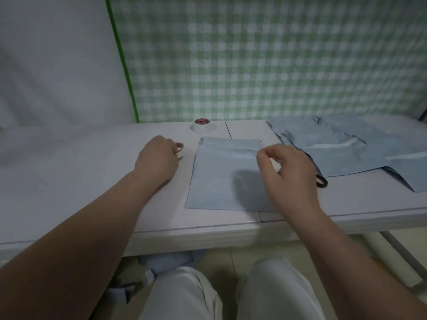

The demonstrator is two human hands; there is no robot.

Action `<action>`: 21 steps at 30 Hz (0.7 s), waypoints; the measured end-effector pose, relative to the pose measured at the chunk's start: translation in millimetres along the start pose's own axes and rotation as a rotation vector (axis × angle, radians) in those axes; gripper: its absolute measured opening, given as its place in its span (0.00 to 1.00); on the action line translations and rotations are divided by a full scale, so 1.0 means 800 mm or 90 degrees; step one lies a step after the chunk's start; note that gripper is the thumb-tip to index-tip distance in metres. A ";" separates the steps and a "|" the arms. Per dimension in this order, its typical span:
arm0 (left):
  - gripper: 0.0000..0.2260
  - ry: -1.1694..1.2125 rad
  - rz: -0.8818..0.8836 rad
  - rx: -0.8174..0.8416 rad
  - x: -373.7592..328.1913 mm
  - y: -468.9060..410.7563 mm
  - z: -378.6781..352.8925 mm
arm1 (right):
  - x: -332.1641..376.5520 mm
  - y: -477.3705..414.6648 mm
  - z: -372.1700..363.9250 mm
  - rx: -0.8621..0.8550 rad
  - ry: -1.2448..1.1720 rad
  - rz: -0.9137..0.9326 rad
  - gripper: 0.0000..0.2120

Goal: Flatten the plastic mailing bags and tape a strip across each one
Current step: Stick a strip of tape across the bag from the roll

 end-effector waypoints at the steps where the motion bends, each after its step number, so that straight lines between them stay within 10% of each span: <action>1: 0.07 0.077 -0.021 -0.014 -0.009 -0.004 0.002 | 0.002 -0.011 -0.002 0.027 -0.025 -0.005 0.07; 7: 0.08 0.628 -0.092 0.132 -0.067 -0.013 0.000 | -0.010 -0.081 -0.041 0.222 -0.135 -0.109 0.16; 21: 0.07 0.734 -0.174 0.135 -0.080 -0.042 -0.036 | -0.024 -0.123 -0.104 0.446 -0.441 -0.158 0.05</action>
Point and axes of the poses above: each hand's wrist, its own y-axis away from the middle knuckle, its own z-axis out of the back of the hand, x = y × z, the point moved 4 cm from there along -y, towards the middle knuckle, and after that the axes turned 6 degrees about x, right-handed, at the moved point
